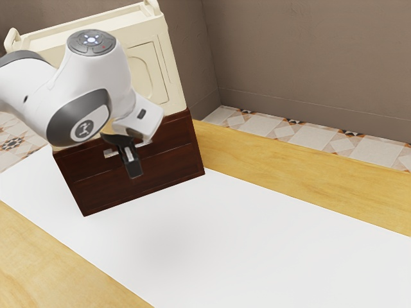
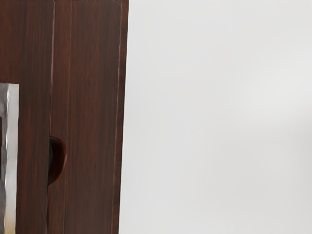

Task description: Pull the drawer handle with one arm to open the drawer

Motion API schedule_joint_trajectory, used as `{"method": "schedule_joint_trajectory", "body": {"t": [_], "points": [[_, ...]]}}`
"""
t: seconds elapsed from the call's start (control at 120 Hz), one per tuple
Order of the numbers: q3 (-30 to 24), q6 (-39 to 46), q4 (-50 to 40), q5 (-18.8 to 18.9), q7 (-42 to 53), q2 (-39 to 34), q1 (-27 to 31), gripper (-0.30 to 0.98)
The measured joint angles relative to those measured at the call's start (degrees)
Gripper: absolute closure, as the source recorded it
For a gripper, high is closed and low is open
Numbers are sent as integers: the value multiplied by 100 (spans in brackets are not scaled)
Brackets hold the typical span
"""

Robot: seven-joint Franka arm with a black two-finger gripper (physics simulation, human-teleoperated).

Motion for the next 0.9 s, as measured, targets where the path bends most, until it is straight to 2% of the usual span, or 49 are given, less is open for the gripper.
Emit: {"method": "schedule_joint_trajectory", "body": {"t": [0.733,0.9], "points": [[1,1019,0,357,112,372,481,13],[1,1121,-17,387,117,452,521,18]]}}
